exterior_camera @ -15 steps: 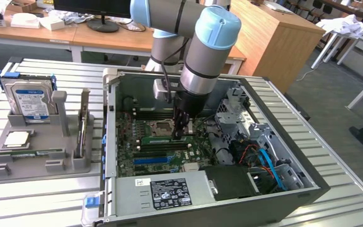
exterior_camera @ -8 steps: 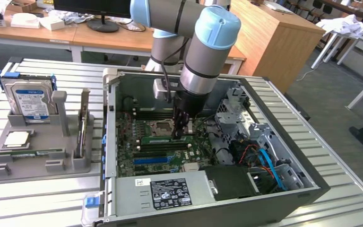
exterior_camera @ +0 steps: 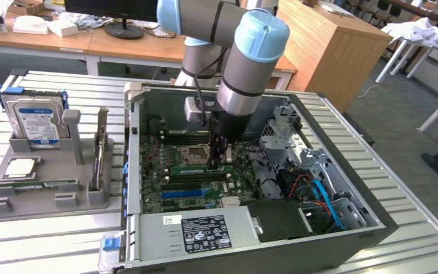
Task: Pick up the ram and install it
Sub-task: 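Insert the ram into the slot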
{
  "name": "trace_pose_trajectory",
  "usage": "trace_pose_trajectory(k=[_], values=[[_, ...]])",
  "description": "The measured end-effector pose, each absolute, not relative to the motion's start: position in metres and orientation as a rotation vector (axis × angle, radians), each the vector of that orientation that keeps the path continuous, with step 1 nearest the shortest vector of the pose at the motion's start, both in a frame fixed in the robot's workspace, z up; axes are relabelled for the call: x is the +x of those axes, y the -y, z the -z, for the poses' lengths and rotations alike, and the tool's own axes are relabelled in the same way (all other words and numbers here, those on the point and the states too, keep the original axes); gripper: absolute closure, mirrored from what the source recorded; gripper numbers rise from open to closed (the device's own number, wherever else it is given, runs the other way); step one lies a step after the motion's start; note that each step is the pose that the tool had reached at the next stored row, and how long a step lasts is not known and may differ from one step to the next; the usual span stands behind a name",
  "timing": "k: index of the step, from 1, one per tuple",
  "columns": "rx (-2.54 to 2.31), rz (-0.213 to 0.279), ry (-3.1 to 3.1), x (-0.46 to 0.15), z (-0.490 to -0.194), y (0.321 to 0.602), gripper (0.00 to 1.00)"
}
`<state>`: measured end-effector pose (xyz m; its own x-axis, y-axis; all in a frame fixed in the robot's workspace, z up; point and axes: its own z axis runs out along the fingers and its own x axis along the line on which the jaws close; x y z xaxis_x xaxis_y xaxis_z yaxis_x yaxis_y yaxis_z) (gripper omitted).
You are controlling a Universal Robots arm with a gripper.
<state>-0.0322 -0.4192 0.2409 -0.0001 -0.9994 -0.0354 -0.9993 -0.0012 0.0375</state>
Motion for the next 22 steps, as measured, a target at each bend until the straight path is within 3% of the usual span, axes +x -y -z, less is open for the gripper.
trace_pose_trajectory(k=[22], values=[[2.220,0.081,2.219,-0.0315,-0.2352,0.4193,0.89]])
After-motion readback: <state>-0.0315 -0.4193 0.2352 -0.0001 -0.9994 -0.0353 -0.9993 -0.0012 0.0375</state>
